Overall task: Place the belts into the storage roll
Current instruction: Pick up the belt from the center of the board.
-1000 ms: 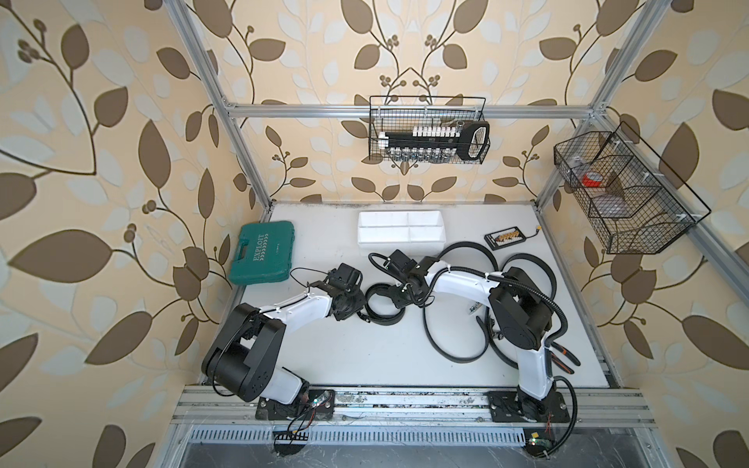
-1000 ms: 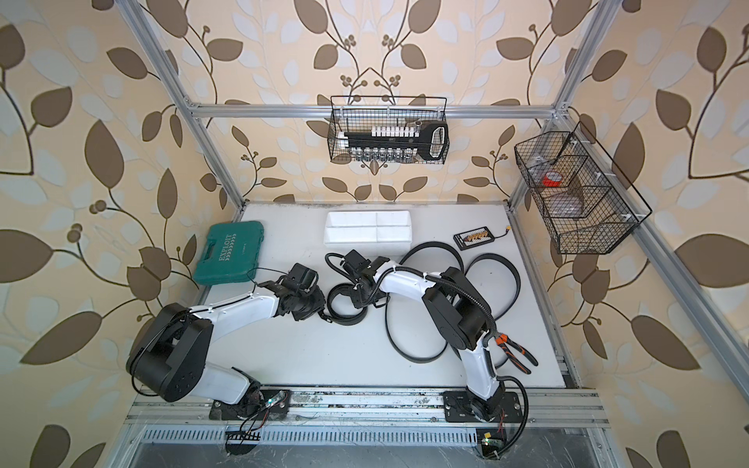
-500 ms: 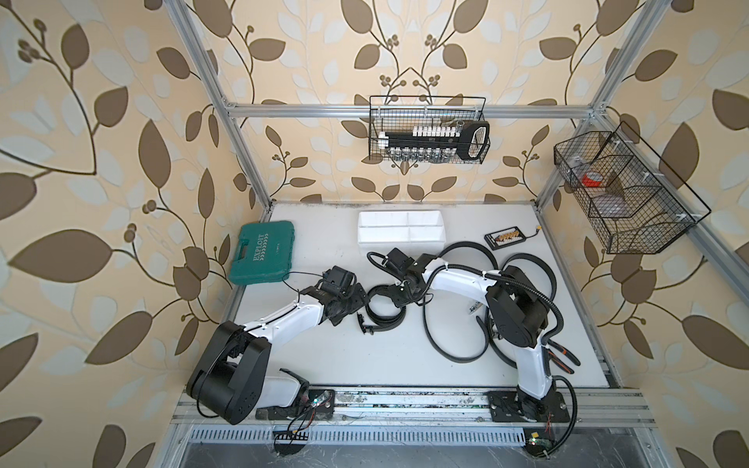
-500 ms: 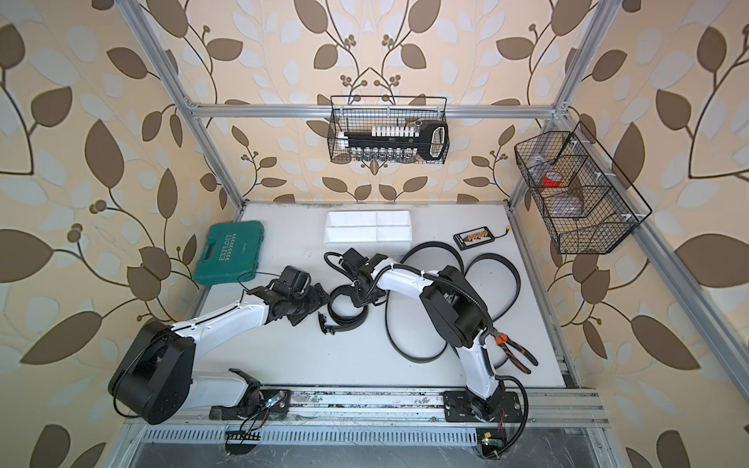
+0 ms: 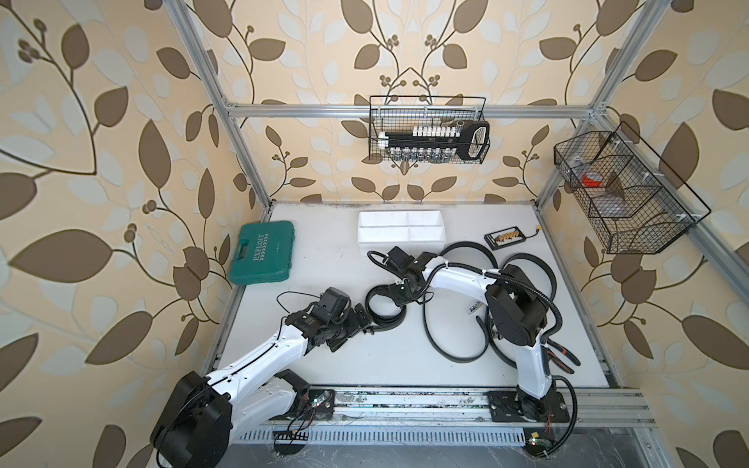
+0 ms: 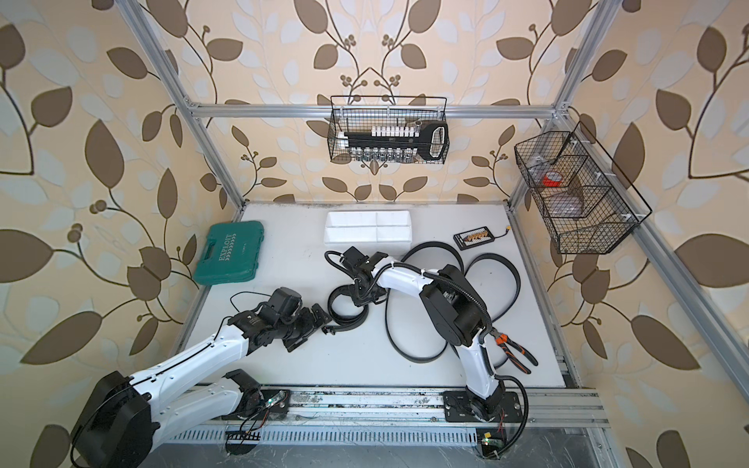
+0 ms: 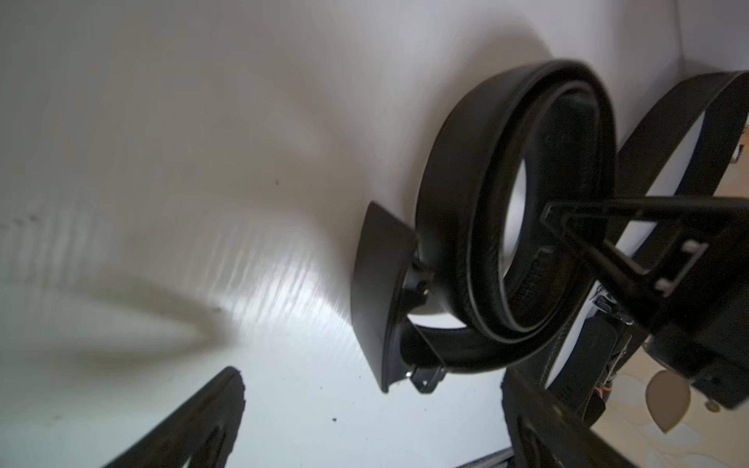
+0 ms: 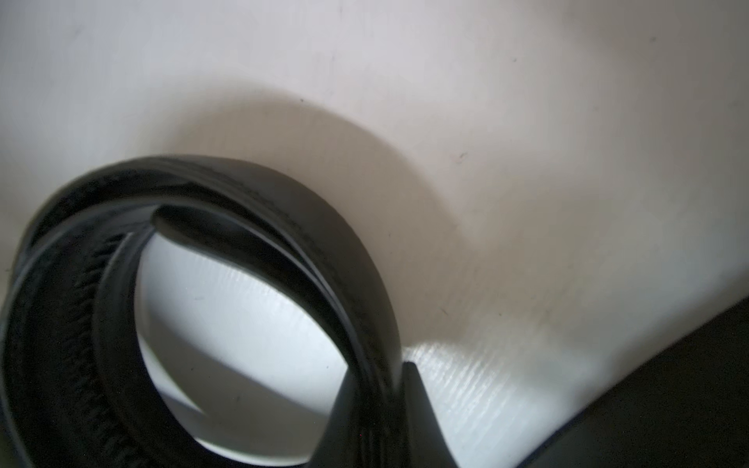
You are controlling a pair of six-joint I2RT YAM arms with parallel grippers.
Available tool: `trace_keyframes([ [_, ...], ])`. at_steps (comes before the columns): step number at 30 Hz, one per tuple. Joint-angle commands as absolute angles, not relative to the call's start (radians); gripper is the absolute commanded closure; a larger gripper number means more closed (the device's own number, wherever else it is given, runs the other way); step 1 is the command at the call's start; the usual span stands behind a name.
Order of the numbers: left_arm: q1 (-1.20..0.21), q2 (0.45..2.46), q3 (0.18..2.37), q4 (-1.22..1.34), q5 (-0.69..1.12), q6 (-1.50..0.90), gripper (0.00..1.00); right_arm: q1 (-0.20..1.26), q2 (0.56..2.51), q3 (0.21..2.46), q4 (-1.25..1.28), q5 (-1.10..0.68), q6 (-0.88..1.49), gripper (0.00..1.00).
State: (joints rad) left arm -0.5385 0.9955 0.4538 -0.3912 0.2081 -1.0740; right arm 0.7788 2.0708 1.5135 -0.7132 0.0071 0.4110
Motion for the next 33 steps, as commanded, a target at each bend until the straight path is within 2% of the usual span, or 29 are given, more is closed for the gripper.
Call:
trace_keyframes([
  [1, -0.577, 0.968, 0.453, -0.337, 0.232, -1.209, 0.01, 0.77, 2.133, 1.516, -0.75, 0.016, 0.395, 1.0],
  [7, -0.589, 1.058, 0.446, -0.252, 0.269, -1.292, 0.01, 0.77, 2.135, 1.512, -0.749, 0.015, 0.391, 1.0],
  [14, -0.588, 1.141, 0.496, -0.246, 0.218, -1.3, 0.01, 0.769, 2.116, 1.495, -0.745, 0.017, 0.386, 1.0],
  [33, -0.561, 1.403, 0.652, -0.245, 0.137, -1.207, 0.01, 0.797, 2.058, 1.413, -0.75, 0.064, 0.365, 1.0],
])
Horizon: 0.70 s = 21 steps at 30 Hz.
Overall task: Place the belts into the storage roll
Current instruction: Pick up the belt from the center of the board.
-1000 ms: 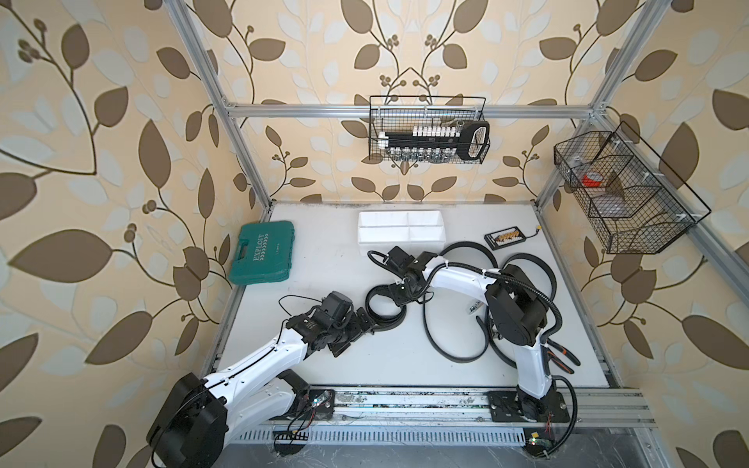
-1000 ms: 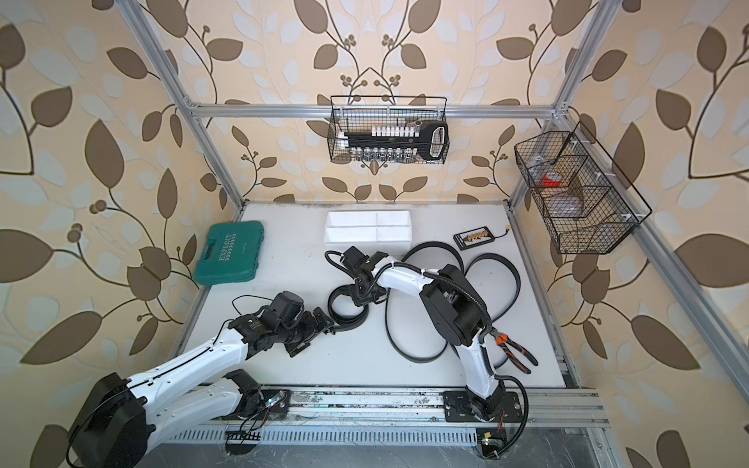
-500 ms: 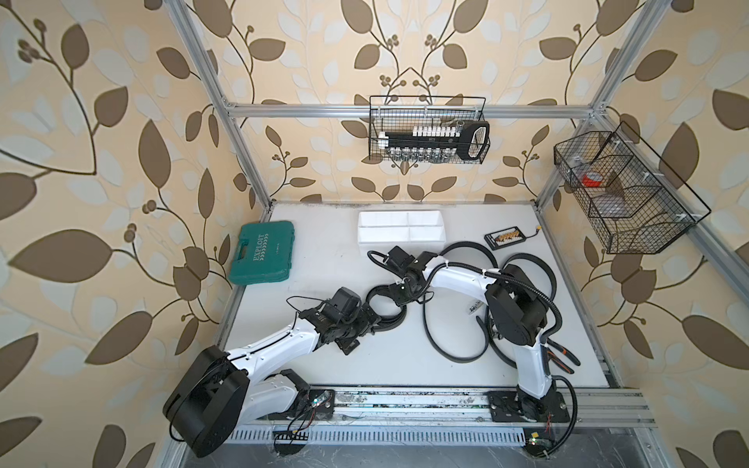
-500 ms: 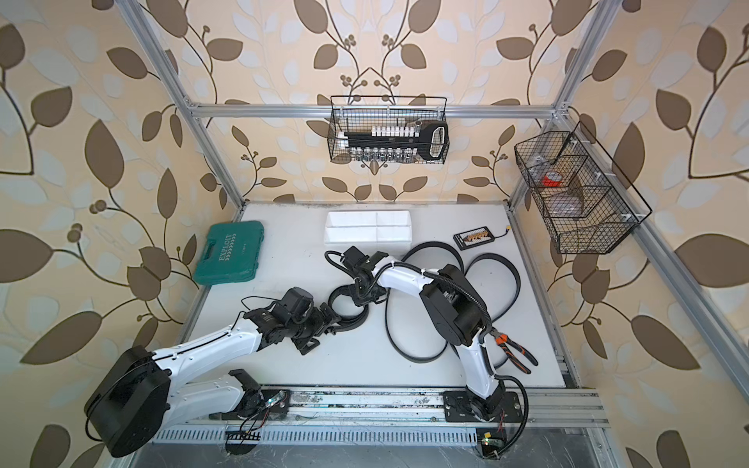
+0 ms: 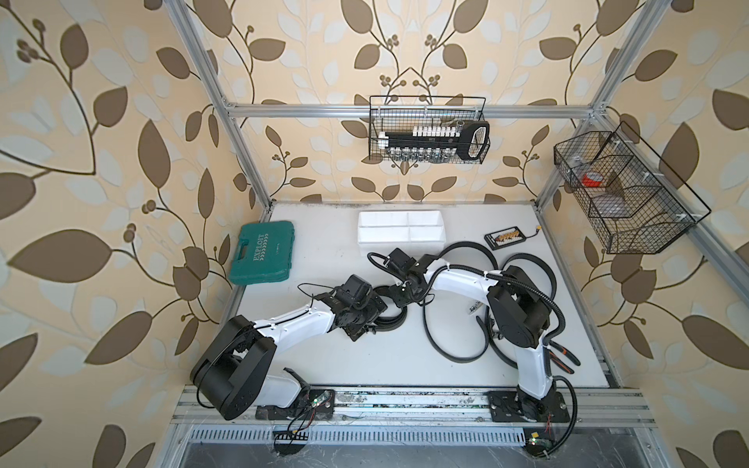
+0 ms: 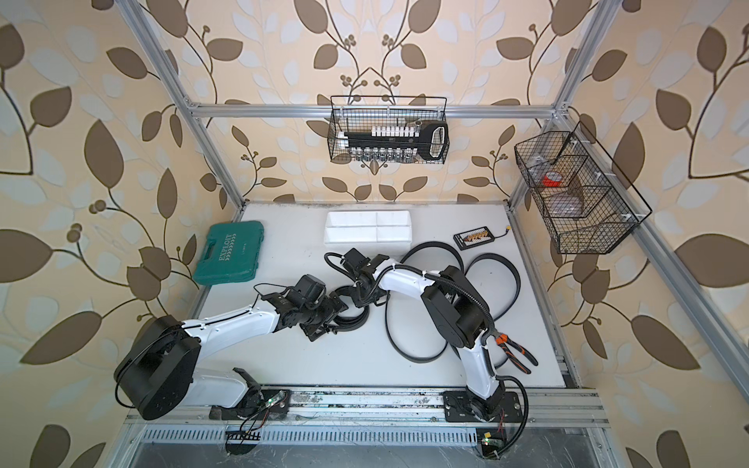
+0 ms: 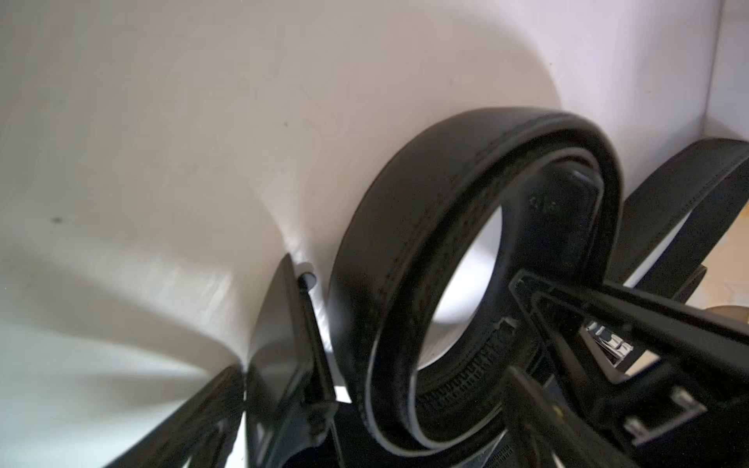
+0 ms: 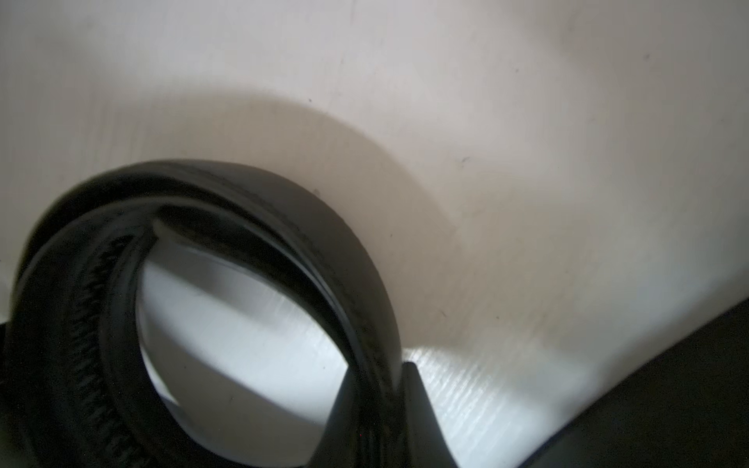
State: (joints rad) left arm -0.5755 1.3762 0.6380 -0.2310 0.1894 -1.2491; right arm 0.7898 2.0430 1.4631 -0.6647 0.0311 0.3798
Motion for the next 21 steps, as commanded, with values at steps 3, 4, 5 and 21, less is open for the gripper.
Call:
trace_keyframes([
  [3, -0.56, 1.434, 0.672, -0.256, 0.122, -1.187, 0.05, 0.8, 2.05, 1.411, -0.754, 0.069, 0.363, 1.0],
  [4, -0.56, 1.45, 0.681, -0.263, 0.123, -1.179, 0.07, 0.802, 2.046, 1.411, -0.758, 0.072, 0.363, 1.0],
  [5, -0.559, 1.476, 0.69, -0.271, 0.124, -1.173, 0.08, 0.804, 2.042, 1.414, -0.762, 0.076, 0.362, 1.0],
  [21, -0.56, 1.52, 0.696, -0.302, 0.172, -1.125, 0.48, 0.813, 2.031, 1.453, -0.786, 0.061, 0.362, 1.0],
])
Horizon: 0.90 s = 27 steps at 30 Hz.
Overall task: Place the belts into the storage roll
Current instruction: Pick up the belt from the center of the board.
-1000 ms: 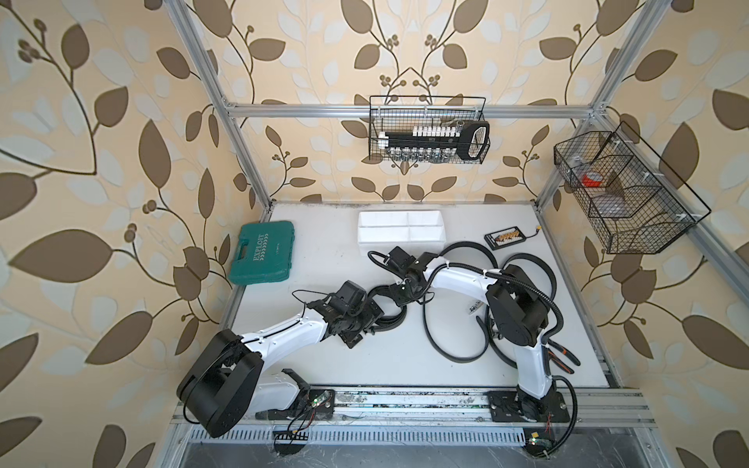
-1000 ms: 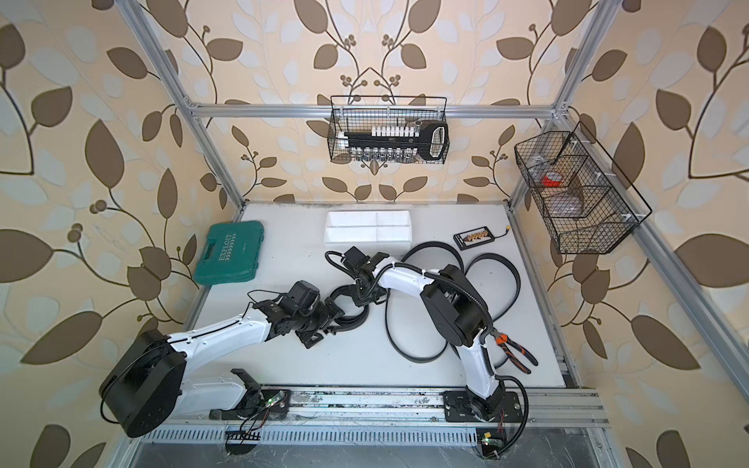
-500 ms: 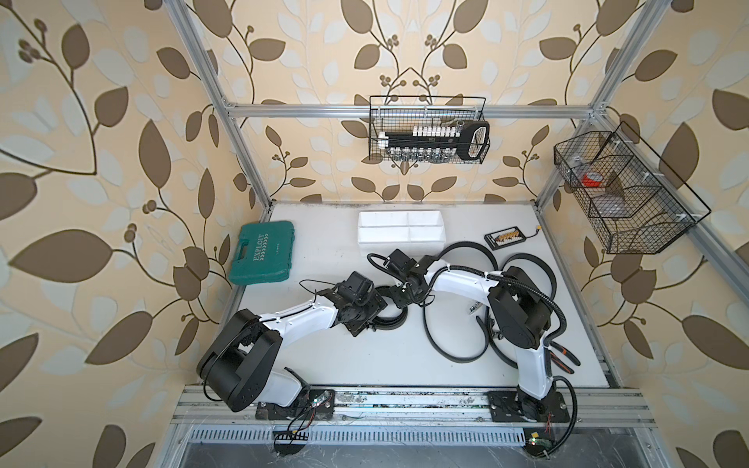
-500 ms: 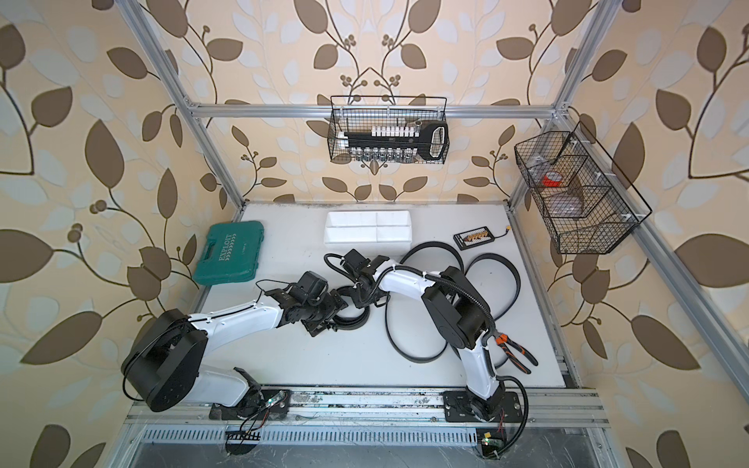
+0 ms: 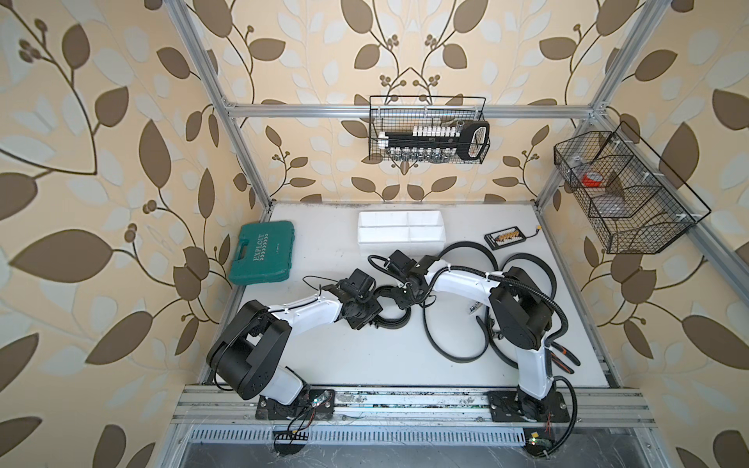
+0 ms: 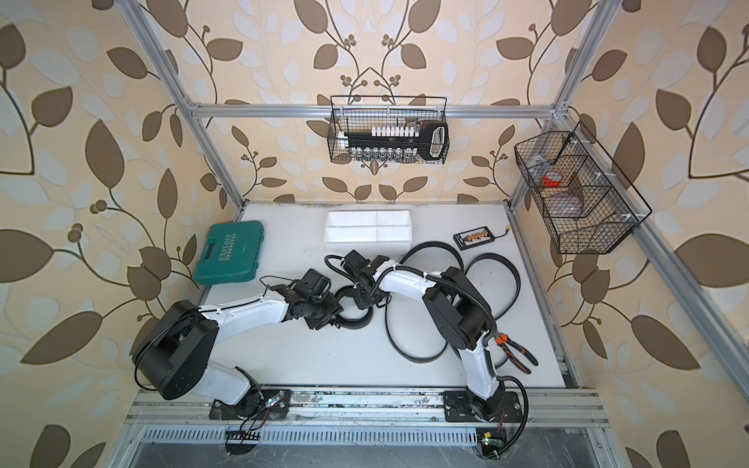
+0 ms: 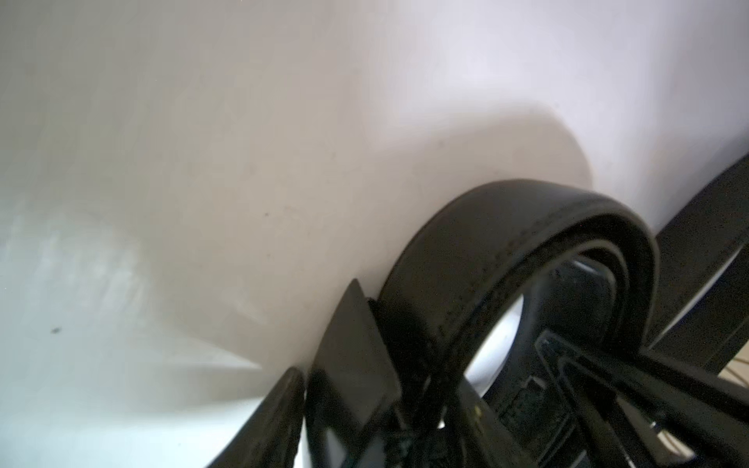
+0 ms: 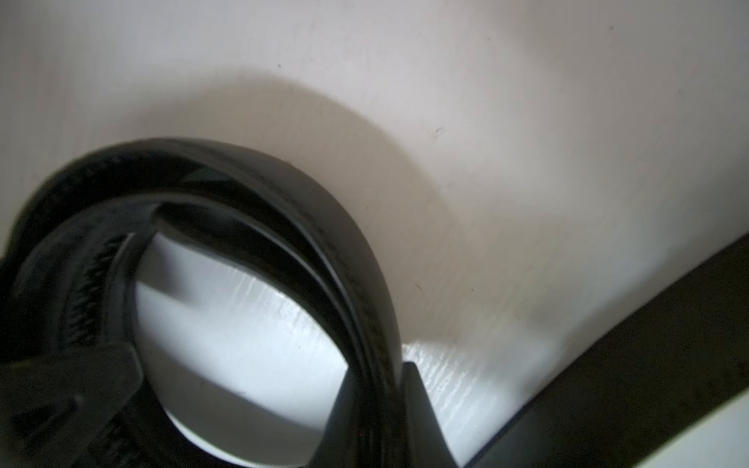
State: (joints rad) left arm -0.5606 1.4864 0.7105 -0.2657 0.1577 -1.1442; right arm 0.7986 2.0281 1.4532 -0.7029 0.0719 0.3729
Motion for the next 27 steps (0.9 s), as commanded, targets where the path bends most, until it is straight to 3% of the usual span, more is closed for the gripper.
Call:
trace_keyframes([
  [1, -0.56, 1.52, 0.697, -0.316, 0.173, -1.117, 0.5, 0.814, 2.031, 1.452, -0.785, 0.06, 0.361, 1.0],
  [4, -0.56, 1.521, 0.715, -0.361, 0.17, -1.083, 0.57, 0.813, 2.028, 1.453, -0.777, 0.053, 0.363, 1.0],
  [9, -0.56, 1.534, 0.806, -0.472, 0.143, -0.994, 0.8, 0.807, 2.006, 1.454, -0.757, 0.018, 0.359, 1.0],
  [13, -0.56, 1.548, 0.878, -0.545, 0.139, -0.919, 0.81, 0.776, 1.968, 1.437, -0.726, -0.041, 0.353, 1.0],
  [17, -0.56, 1.565, 0.933, -0.595, 0.148, -0.87, 0.89, 0.746, 1.926, 1.419, -0.685, -0.116, 0.352, 1.0],
  [20, -0.559, 1.58, 0.968, -0.629, 0.179, -0.832, 0.96, 0.722, 1.891, 1.414, -0.668, -0.149, 0.347, 0.86],
  [22, -0.56, 1.578, 0.982, -0.647, 0.197, -0.811, 1.0, 0.698, 1.847, 1.395, -0.638, -0.188, 0.349, 0.62],
  [27, -0.556, 1.553, 1.025, -0.714, 0.219, -0.761, 1.0, 0.638, 1.7, 1.339, -0.571, -0.26, 0.365, 0.24],
])
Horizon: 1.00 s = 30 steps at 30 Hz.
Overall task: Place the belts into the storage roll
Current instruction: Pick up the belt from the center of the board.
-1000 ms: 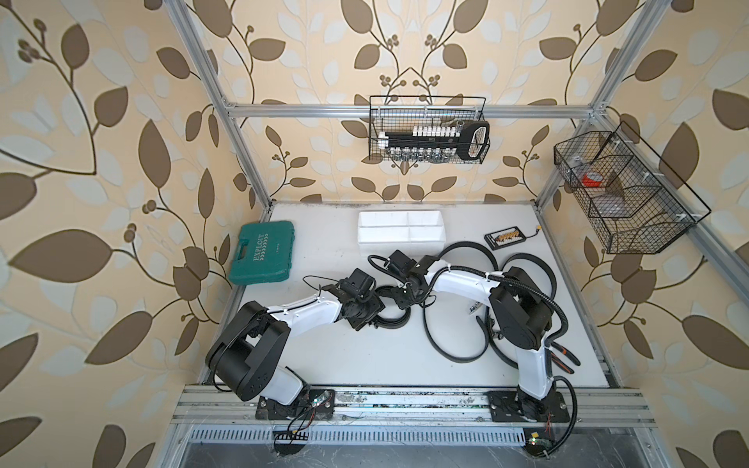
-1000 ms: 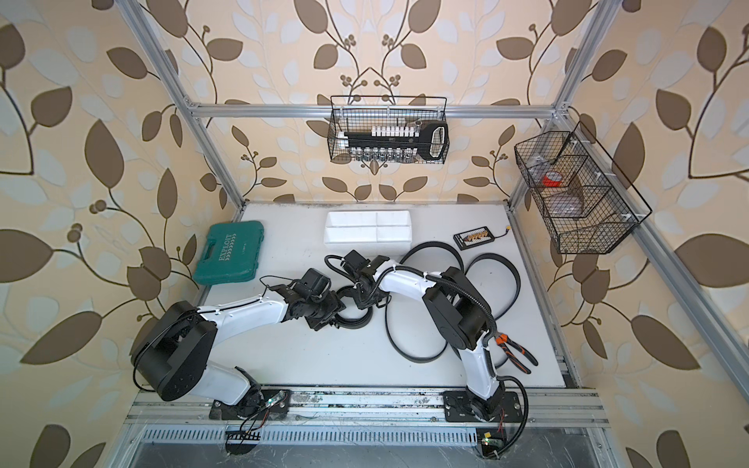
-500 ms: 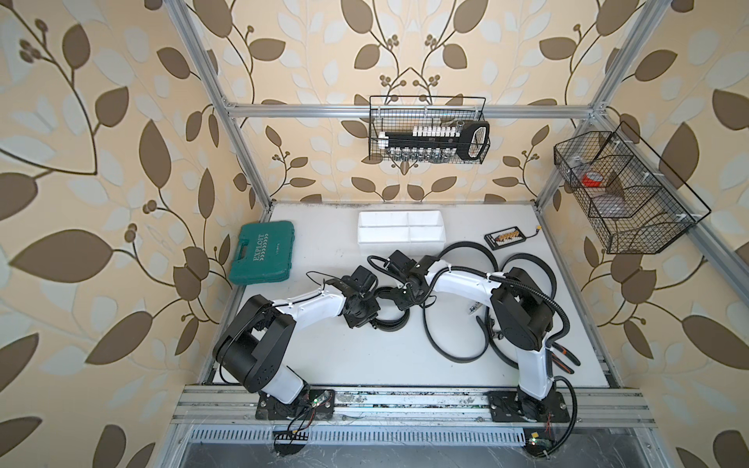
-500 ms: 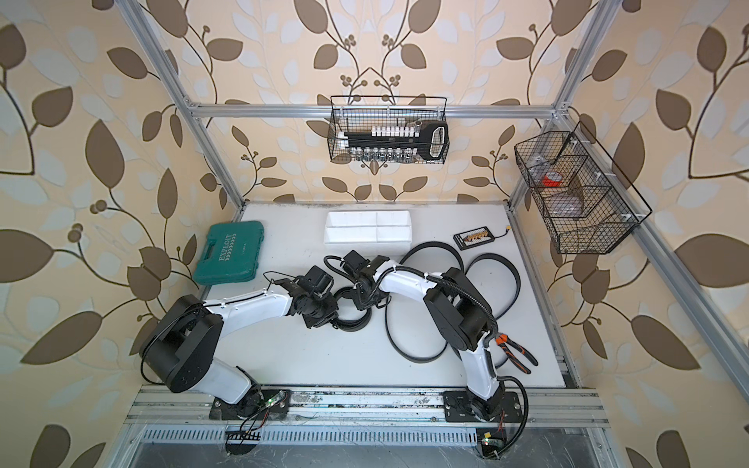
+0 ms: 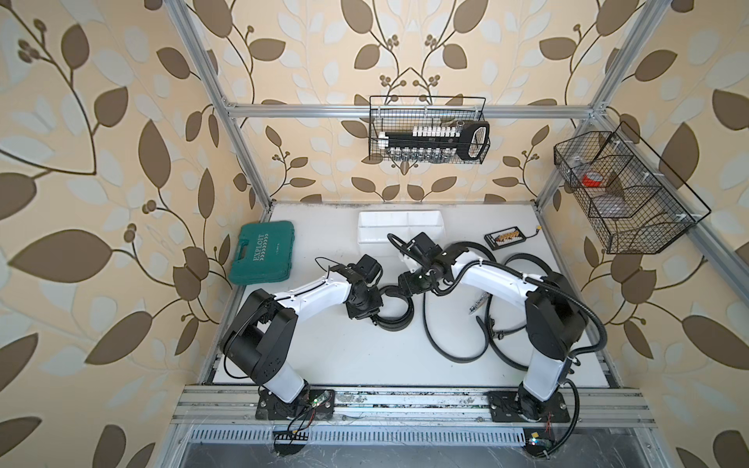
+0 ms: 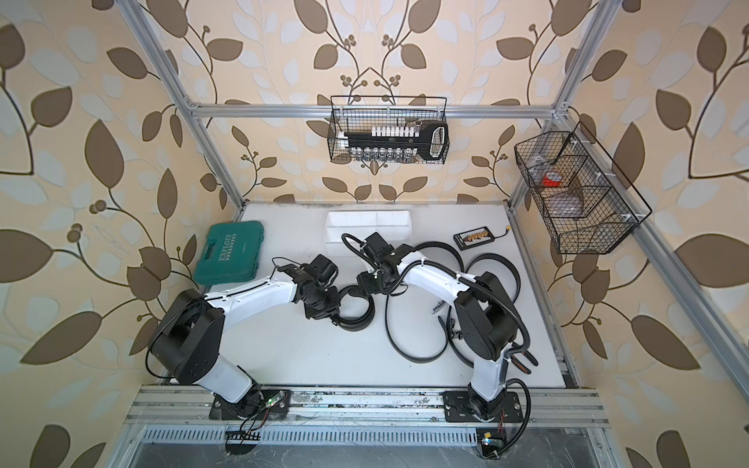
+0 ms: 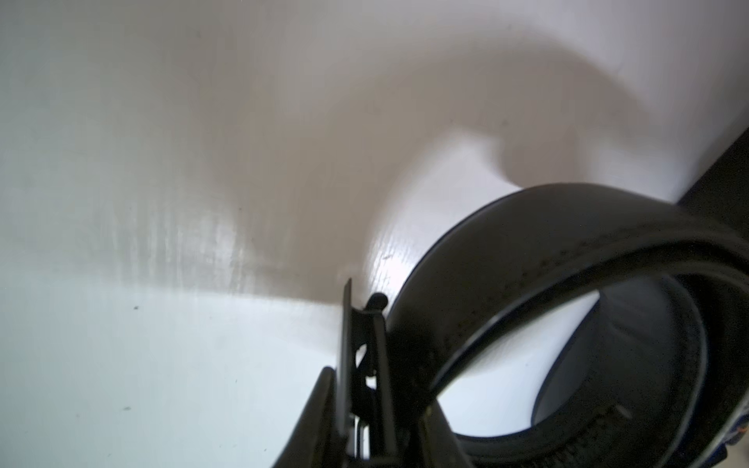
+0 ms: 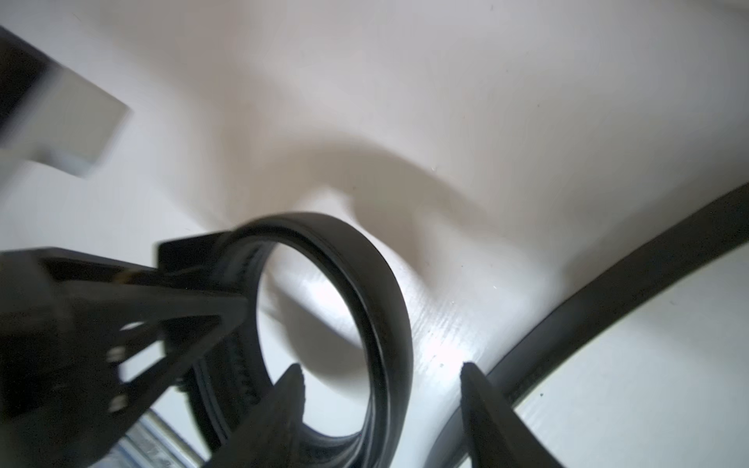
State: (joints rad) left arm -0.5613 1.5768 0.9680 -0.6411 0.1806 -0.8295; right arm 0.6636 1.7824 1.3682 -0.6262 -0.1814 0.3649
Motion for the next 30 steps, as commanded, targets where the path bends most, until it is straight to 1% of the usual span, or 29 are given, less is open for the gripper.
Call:
trace_keyframes([
  [1, -0.554, 1.549, 1.043, -0.734, 0.224, -0.746, 1.0, 0.625, 1.664, 1.324, -0.556, -0.277, 0.365, 0.2],
  [2, -0.55, 1.546, 1.062, -0.755, 0.23, -0.729, 1.0, 0.617, 1.633, 1.312, -0.55, -0.292, 0.361, 0.15],
  [3, -0.544, 1.547, 1.082, -0.777, 0.237, -0.71, 1.0, 0.611, 1.603, 1.303, -0.553, -0.294, 0.354, 0.02],
  [7, -0.497, 1.578, 1.2, -0.911, 0.309, -0.595, 1.0, 0.628, 1.465, 1.239, -0.557, -0.29, 0.299, 0.01],
  [9, -0.474, 1.618, 1.273, -0.994, 0.343, -0.521, 1.0, 0.672, 1.397, 1.195, -0.557, -0.24, 0.255, 0.01],
  [11, -0.459, 1.687, 1.371, -1.116, 0.353, -0.443, 1.0, 0.755, 1.343, 1.17, -0.574, -0.141, 0.18, 0.01],
  [15, -0.437, 1.789, 1.527, -1.286, 0.322, -0.346, 1.0, 1.006, 1.285, 1.16, -0.592, 0.182, -0.042, 0.01],
  [18, -0.412, 1.812, 1.612, -1.338, 0.325, -0.333, 1.0, 1.13, 1.325, 1.214, -0.637, 0.338, -0.175, 0.01],
  [21, -0.402, 1.837, 1.668, -1.39, 0.353, -0.326, 1.0, 1.206, 1.408, 1.277, -0.685, 0.475, -0.273, 0.01],
  [23, -0.402, 1.853, 1.693, -1.418, 0.365, -0.321, 1.0, 1.238, 1.471, 1.31, -0.709, 0.551, -0.329, 0.05],
  [26, -0.402, 1.867, 1.698, -1.441, 0.384, -0.315, 1.0, 1.285, 1.562, 1.34, -0.717, 0.657, -0.412, 0.07],
  [30, -0.402, 1.872, 1.68, -1.459, 0.382, -0.303, 1.0, 1.297, 1.686, 1.421, -0.757, 0.745, -0.448, 0.11],
])
